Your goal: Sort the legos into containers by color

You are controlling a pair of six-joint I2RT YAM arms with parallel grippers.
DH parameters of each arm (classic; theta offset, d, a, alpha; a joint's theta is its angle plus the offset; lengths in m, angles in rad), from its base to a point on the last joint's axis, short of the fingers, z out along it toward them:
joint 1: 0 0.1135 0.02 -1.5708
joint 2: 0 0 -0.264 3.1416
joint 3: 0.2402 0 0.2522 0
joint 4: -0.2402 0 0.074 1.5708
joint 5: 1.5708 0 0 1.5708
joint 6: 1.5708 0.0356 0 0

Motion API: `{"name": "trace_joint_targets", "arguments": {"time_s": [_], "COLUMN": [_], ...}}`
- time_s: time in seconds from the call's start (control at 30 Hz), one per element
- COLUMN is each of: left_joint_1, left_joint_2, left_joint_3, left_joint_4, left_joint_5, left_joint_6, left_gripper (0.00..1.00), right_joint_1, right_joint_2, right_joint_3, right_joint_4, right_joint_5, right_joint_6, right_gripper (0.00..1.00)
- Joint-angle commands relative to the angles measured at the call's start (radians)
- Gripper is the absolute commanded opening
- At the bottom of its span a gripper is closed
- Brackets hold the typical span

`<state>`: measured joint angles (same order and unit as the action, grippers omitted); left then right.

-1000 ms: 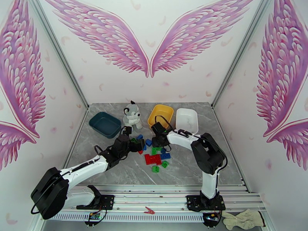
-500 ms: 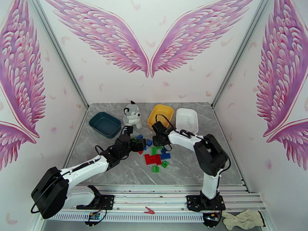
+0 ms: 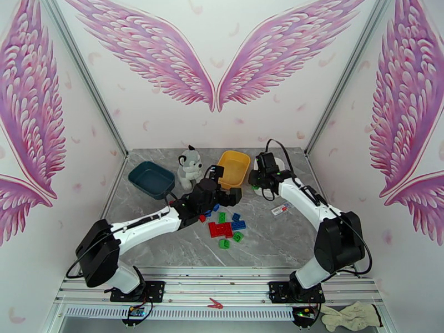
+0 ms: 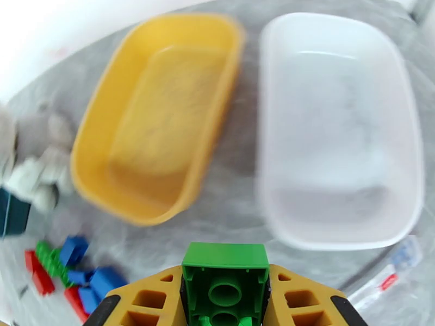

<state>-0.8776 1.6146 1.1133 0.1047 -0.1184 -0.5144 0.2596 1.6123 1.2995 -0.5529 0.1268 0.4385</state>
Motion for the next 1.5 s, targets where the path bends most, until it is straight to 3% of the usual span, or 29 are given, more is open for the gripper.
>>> {"name": "trace_joint_targets", "arguments": {"time_s": [0.0,0.27,0.4,0.47,0.7,0.97,1.23,1.47], "left_joint_1": [-0.013,-0.026,-0.023,-0.023,-0.013,0.020,0.245,0.272], "left_joint_2": [0.077,0.108,0.071,0.044,-0.086,-0.257,-0.324,-0.311], "left_joint_3": [0.066,0.110,0.089,0.077,0.010,-0.189,-0.355,-0.370], "left_joint_4": [-0.035,-0.093,-0.100,-0.109,-0.177,-0.190,-0.094,-0.071], "left_joint_5": [0.034,0.040,0.022,0.008,-0.067,-0.104,0.088,0.129], "left_joint_6": [0.058,0.141,0.148,0.151,0.116,0.023,-0.116,-0.146], "left_gripper": [0.99,0.99,0.99,0.99,0.99,0.99,0.99,0.99], "right_joint_1": [-0.056,-0.137,-0.152,-0.152,-0.123,0.101,0.360,0.561], "right_joint_2": [0.029,0.181,0.199,0.183,0.049,-0.152,-0.317,-0.521], "right_joint_3": [0.066,0.213,0.238,0.229,0.133,-0.059,-0.328,-0.561], "right_joint_4": [-0.009,-0.068,-0.088,-0.086,-0.056,-0.053,-0.090,-0.035], "right_joint_5": [0.059,0.071,0.075,0.063,-0.085,-0.141,-0.124,-0.154], "right_joint_6": [0.018,0.008,-0.006,-0.012,0.007,0.011,0.058,0.147], "right_gripper": [0.26,0.29,0.53,0.58,0.58,0.56,0.56,0.63]}}
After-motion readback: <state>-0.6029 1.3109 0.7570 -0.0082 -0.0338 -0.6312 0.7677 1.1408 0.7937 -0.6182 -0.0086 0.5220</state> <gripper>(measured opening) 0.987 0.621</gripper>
